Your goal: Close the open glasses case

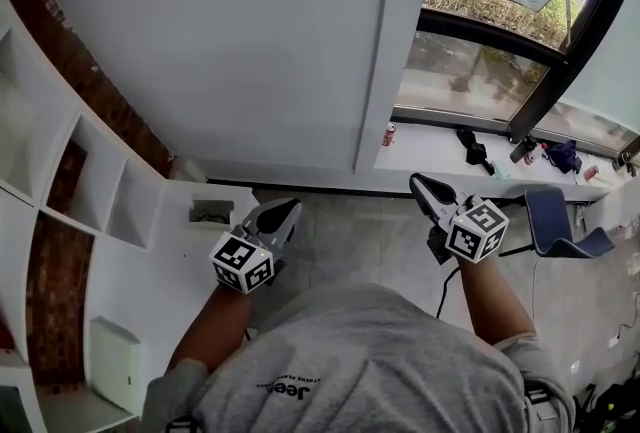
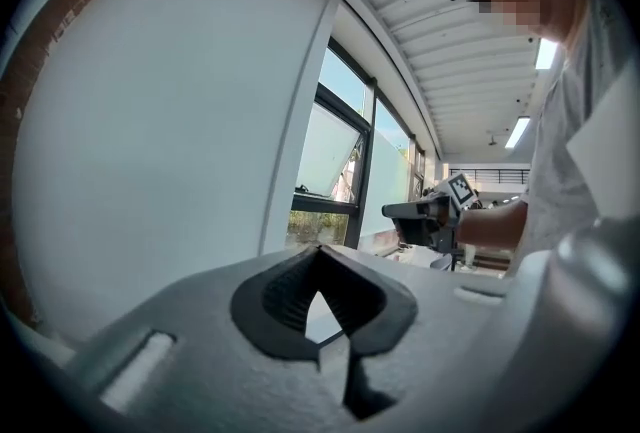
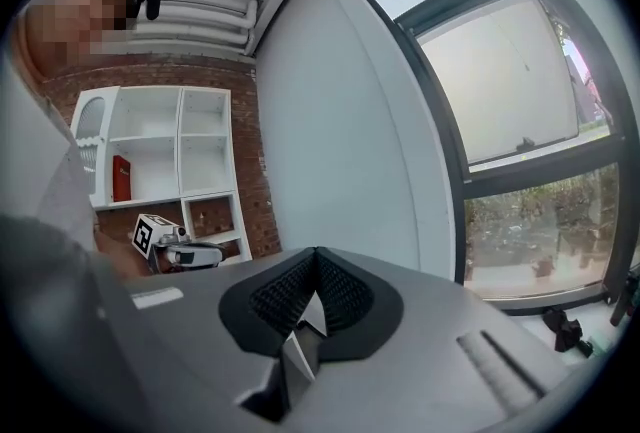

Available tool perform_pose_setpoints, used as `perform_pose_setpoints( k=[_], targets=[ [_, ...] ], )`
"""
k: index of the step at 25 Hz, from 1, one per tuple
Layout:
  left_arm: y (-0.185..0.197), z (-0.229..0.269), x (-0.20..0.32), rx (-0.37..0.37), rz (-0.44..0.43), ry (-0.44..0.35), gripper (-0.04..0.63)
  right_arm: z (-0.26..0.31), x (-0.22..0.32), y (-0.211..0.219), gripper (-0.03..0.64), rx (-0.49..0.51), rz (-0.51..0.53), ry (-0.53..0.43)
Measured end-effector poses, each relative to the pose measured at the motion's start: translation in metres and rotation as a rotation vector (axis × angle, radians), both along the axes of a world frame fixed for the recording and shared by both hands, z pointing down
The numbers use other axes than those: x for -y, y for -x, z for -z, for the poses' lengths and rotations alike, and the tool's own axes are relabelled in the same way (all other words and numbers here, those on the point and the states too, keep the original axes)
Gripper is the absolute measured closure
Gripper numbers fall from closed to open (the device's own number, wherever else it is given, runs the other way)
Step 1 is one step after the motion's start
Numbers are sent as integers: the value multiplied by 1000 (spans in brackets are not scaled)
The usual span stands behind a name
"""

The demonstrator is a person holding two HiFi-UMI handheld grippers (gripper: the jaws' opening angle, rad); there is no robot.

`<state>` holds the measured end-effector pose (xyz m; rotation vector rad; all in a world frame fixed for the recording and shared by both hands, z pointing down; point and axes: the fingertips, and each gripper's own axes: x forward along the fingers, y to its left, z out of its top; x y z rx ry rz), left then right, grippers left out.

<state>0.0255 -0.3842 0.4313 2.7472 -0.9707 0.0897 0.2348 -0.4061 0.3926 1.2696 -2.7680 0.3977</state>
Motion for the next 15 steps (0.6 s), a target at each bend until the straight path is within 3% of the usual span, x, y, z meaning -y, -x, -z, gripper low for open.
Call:
perform_pose_setpoints(
  k=[6,15],
  targets=[
    [7,1,14,-14,58,8,597,-3,20,13,606,-19,64,7],
    [67,-12,26,26,176,24,574,-10,43,81,606,-38,201,15]
  ],
)
